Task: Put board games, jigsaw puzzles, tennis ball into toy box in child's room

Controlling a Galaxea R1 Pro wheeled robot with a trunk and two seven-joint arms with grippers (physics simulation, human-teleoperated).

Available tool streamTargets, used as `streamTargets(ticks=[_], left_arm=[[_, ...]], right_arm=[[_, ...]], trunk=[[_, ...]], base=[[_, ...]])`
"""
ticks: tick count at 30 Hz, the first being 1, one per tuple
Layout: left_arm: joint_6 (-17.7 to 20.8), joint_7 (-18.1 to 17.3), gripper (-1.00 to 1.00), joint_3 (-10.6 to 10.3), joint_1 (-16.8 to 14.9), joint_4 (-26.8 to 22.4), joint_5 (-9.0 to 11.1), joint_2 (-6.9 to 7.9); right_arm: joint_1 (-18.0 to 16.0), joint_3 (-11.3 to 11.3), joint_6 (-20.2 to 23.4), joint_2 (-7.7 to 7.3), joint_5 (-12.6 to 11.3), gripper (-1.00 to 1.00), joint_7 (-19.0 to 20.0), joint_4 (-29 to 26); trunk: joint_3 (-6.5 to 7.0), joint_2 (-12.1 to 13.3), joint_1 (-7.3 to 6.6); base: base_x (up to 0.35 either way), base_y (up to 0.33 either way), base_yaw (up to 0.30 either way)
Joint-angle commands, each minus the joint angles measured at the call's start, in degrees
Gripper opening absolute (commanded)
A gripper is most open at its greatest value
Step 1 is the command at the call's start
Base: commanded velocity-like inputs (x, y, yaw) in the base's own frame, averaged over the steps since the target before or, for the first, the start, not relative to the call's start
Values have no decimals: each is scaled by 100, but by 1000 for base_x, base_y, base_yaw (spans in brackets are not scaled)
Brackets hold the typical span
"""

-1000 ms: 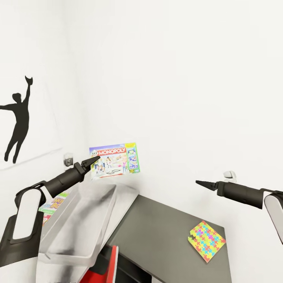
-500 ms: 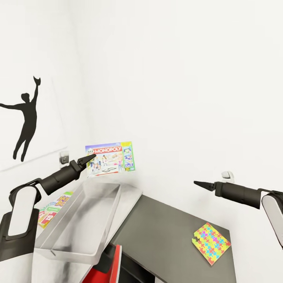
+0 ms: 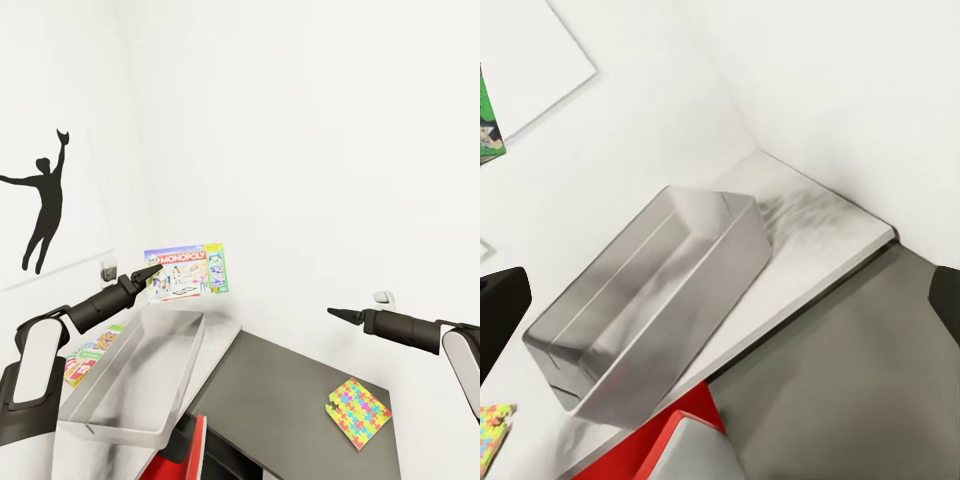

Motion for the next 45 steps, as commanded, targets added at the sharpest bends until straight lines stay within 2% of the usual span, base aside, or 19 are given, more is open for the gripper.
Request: streamTargets(ticks=[1, 45], left_arm=[[23, -46, -100, 9, 1, 1, -48, -2], [9, -38, -100, 7, 80, 2, -39, -9]], right_arm=[[-3, -8, 24, 2, 24, 100, 36, 1], [-2, -16, 24, -2, 21, 100, 50, 1]], trunk=[[-2, -5, 2], [-2, -5, 2]], base=[[0, 0, 0], [0, -35, 0]])
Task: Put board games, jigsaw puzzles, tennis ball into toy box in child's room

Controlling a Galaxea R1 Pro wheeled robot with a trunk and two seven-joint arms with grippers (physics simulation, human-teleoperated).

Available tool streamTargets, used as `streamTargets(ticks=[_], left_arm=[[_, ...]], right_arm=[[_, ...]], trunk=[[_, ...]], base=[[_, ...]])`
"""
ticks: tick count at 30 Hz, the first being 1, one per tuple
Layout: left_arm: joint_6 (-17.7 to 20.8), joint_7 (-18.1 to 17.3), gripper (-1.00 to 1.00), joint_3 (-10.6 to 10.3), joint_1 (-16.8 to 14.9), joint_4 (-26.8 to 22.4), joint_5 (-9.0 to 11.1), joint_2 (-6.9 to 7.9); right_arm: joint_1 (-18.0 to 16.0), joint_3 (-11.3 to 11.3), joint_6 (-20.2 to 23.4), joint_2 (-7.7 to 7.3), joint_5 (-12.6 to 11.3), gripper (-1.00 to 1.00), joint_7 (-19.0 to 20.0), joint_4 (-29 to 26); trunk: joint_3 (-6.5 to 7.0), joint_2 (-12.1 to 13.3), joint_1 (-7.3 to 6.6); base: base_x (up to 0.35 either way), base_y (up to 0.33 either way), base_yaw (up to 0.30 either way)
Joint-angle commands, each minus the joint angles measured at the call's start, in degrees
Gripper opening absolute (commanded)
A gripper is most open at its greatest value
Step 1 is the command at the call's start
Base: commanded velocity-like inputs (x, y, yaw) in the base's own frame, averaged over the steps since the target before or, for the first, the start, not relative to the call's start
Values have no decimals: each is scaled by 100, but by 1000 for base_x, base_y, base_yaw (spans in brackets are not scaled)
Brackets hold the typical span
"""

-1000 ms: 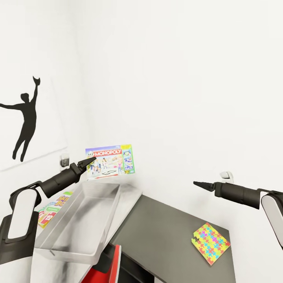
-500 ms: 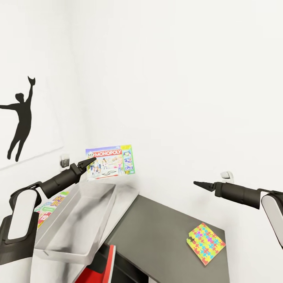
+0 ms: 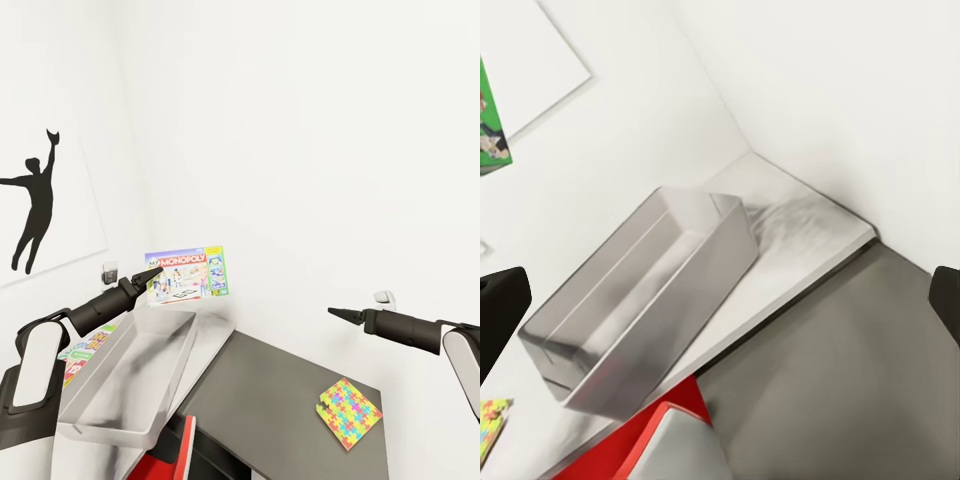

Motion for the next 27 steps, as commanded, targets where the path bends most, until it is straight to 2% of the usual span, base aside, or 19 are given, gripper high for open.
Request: streamTargets(ticks=[1, 9, 12, 13, 15, 18, 19, 21, 25, 26, 27], left_arm=[[23, -46, -100, 9, -3, 1, -55, -1], [24, -49, -100, 24, -3, 1, -49, 3], [38, -50, -100, 254, -44, 6, -62, 76], [38, -50, -100, 254, -44, 6, -62, 76], [62, -52, -100, 361, -93, 68, -63, 220], [124, -77, -100, 444, -259, 387, -52, 517], [124, -77, -100, 444, -259, 387, -52, 517], [151, -97, -100, 466, -409, 684, -47, 725], [183, -122, -100, 390, -696, 1285, -41, 1155], [183, -122, -100, 390, -696, 1285, -41, 1155], [188, -128, -100, 346, -758, 1443, -41, 1265]], right_arm=[[-3, 0, 24, 0, 23, 100, 35, 1], [-4, 29, 24, 0, 20, 100, 37, 0], [-4, 32, 24, 0, 24, 100, 34, 0], [-4, 32, 24, 0, 24, 100, 34, 0], [-3, 34, 24, 0, 24, 100, 31, 0], [-3, 42, 24, 0, 26, 100, 27, 1], [-3, 42, 24, 0, 26, 100, 27, 1], [-3, 47, 24, 2, 26, 100, 25, 1], [-3, 56, 24, 6, 27, 100, 22, 1], [-3, 56, 24, 6, 27, 100, 22, 1], [-3, 58, 24, 7, 27, 100, 19, 1]], trunk=[[-3, -4, 2], [-3, -4, 2], [-3, -4, 2], [-3, -4, 2], [-3, -4, 2], [-3, -4, 2], [-3, -4, 2], [-3, -4, 2], [-3, -4, 2], [-3, -4, 2], [-3, -4, 2]], base=[[0, -1, 0], [0, 0, 0], [0, 0, 0], [0, 0, 0], [0, 0, 0], [0, 0, 0], [0, 0, 0], [0, 0, 0], [0, 0, 0], [0, 0, 0], [0, 0, 0]])
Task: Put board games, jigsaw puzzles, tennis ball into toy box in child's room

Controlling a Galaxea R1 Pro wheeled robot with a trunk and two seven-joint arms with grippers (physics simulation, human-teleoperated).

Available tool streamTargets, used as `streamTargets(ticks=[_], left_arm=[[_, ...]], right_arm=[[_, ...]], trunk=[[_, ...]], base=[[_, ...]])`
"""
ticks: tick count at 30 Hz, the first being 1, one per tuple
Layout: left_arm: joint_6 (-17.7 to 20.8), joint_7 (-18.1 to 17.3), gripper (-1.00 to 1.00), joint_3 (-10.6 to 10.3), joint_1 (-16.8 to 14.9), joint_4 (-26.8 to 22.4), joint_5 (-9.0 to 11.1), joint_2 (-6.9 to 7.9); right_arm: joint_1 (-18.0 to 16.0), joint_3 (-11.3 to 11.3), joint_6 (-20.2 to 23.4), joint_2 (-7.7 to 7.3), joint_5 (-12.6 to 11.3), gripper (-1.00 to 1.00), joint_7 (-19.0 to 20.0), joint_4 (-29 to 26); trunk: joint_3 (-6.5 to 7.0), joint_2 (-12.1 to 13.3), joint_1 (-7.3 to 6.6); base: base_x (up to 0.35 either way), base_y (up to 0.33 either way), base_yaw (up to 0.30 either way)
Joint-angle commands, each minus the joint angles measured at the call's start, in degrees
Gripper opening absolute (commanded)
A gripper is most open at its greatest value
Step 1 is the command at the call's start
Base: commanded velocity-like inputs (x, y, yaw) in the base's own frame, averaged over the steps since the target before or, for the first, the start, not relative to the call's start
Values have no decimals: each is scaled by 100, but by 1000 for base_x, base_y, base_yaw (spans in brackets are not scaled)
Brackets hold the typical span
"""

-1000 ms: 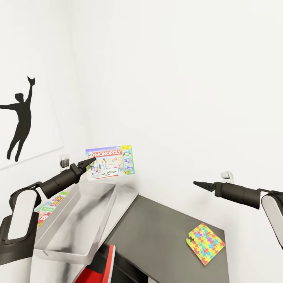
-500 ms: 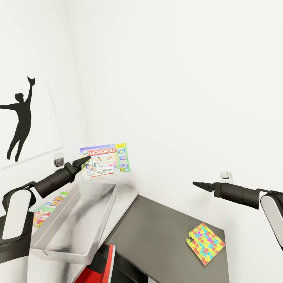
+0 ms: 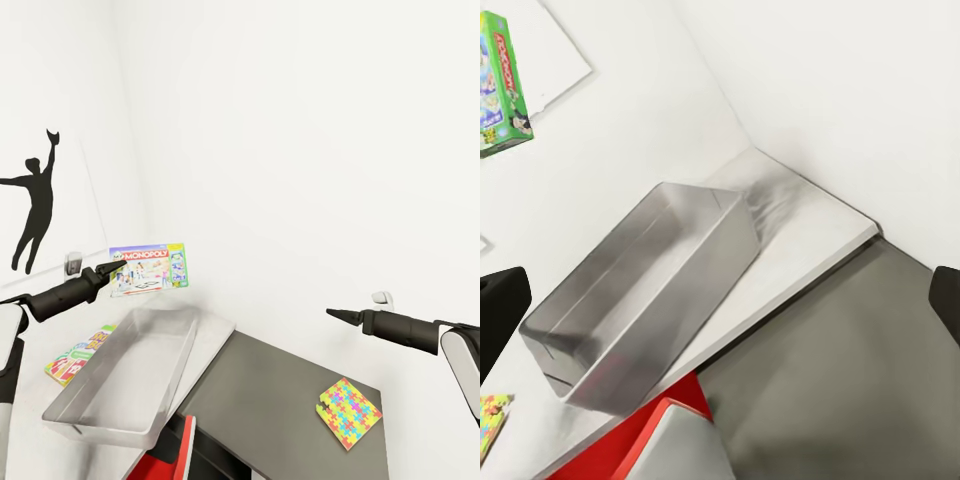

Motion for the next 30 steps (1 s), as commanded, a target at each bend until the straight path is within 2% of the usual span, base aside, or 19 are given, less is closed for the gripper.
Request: streamTargets(ticks=[1, 5, 6, 8, 9, 12, 13, 16, 17, 20, 22, 25, 26, 27, 30], left_arm=[[26, -58, -100, -43, -59, 172, -65, 111], [35, -323, -100, -296, -234, 915, -65, 512], [35, -323, -100, -296, -234, 915, -65, 512], [32, -632, -100, -526, -321, 1288, -85, 691], [32, -632, -100, -526, -321, 1288, -85, 691], [20, -1161, -100, -1008, -470, 1755, -113, 936], [20, -1161, -100, -1008, -470, 1755, -113, 936], [0, -1566, -100, -1585, -642, 2145, -154, 1096], [0, -1566, -100, -1585, -642, 2145, -154, 1096], [-14, -1815, -100, -2099, -840, 2491, -185, 1180], [-21, -1930, -100, -2367, -957, 2695, -202, 1214], [-29, -2031, -100, -2664, -1116, 2944, -237, 1253], [-29, -2031, -100, -2664, -1116, 2944, -237, 1253], [-32, -2069, -100, -2820, -1238, 3134, -340, 1268], [-35, -2101, -100, -2964, -1476, 3501, -627, 1282]], right_arm=[[-3, -4, 24, 1, 25, 100, 33, 1], [-7, 4, 24, 5, 25, 100, 23, 1], [-7, 4, 24, 5, 25, 100, 23, 1], [-6, 6, 24, 7, 25, 100, 19, 1], [-6, 6, 24, 7, 25, 100, 19, 1], [-4, 10, 24, 8, 25, 100, 20, 1], [-4, 10, 24, 8, 25, 100, 20, 1], [-4, 15, 24, 10, 22, 100, 21, 1], [-4, 15, 24, 10, 22, 100, 21, 1], [-5, 34, 24, 8, 9, 100, 29, 1], [-16, 97, 24, 6, 2, 100, 33, 1], [-34, 260, 24, 4, -4, 100, 38, 1], [-34, 260, 24, 4, -4, 100, 38, 1], [-42, 364, 24, 4, -9, 100, 42, 1], [-49, 470, 24, 3, -14, 100, 47, 1]], trunk=[[-3, -4, 2], [-3, -4, 2], [-3, -4, 2], [-3, -4, 2], [-3, -4, 2], [-3, -4, 2], [-3, -4, 2], [-3, -4, 2], [-3, -4, 2], [-3, -4, 2], [-3, -4, 2], [-3, -4, 2], [-3, -4, 2], [-3, -4, 2], [-3, -4, 2]], base=[[0, 0, 0], [0, 0, 0], [0, 0, 0], [0, 0, 0], [0, 0, 0], [0, 0, 0], [0, 0, 0], [0, 0, 0], [0, 0, 0], [0, 0, 0], [0, 0, 0], [0, 0, 0], [0, 0, 0], [0, 0, 0], [0, 0, 0]])
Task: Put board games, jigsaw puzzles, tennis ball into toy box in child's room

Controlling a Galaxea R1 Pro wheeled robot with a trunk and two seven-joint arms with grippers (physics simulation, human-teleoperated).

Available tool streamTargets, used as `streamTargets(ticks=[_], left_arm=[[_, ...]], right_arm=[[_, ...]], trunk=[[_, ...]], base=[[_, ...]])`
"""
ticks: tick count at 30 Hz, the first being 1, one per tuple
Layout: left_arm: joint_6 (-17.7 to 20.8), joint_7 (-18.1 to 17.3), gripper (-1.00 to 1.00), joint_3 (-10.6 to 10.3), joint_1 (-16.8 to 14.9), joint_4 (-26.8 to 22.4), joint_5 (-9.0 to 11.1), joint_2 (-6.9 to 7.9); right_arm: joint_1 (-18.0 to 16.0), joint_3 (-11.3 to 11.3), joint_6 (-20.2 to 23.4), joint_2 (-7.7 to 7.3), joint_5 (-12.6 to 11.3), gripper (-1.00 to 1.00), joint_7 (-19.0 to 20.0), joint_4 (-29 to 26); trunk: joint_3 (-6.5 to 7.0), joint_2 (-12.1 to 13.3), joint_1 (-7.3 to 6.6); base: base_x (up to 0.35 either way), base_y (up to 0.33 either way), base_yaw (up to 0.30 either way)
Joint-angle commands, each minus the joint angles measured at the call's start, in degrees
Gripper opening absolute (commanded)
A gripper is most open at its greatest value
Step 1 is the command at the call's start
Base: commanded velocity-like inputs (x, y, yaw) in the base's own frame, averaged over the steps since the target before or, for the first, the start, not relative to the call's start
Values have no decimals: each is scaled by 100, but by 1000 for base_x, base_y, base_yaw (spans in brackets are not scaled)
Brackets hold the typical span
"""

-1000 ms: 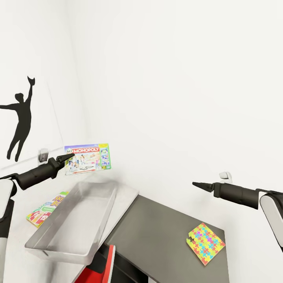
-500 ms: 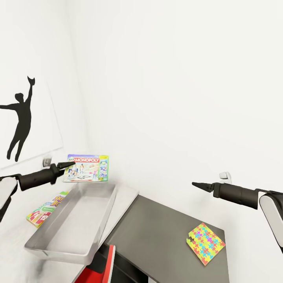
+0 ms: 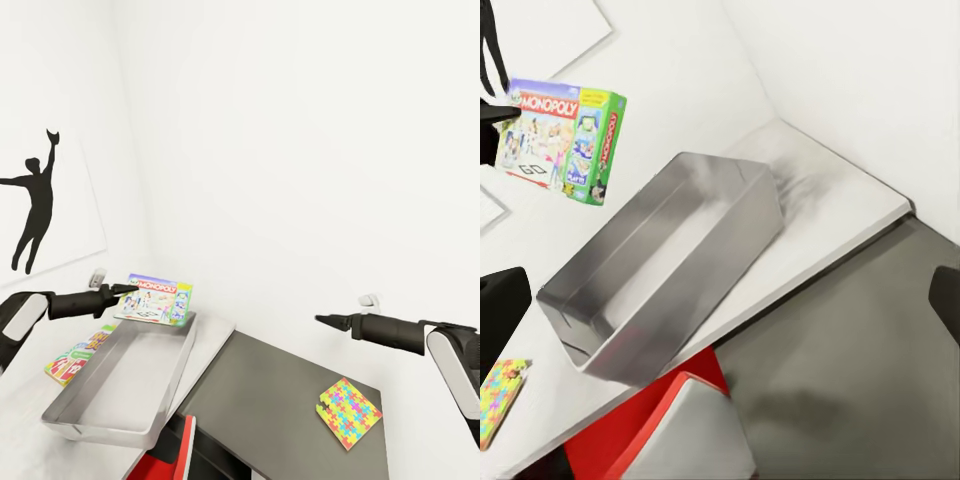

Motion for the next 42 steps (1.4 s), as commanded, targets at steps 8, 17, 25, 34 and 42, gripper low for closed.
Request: streamTargets(ticks=[8, 17, 25, 34, 42], left_arm=[[3, -43, -100, -126, -511, 718, -853, 52], [-37, 159, -100, -141, -703, 894, -1101, 119], [-72, 563, -100, -168, -790, 942, -1148, 93], [-58, 698, -100, -177, -810, 985, -1143, 80], [-60, 725, -100, -185, -911, 1285, -1151, 28]], right_arm=[[8, 87, 24, 0, 27, 100, 44, -4], [9, 103, 24, 0, 30, 100, 40, -15], [8, 94, 24, -4, 34, 100, 38, -17], [6, 90, 24, -8, 22, 100, 37, -17], [0, 83, 24, -10, 20, 100, 37, -17]], trunk=[[-3, -5, 2], [-3, -5, 2], [-4, -5, 2], [-46, -5, 2], [-115, -5, 2]], base=[[0, 0, 0], [0, 0, 0], [0, 0, 0], [0, 0, 0], [0, 0, 0]])
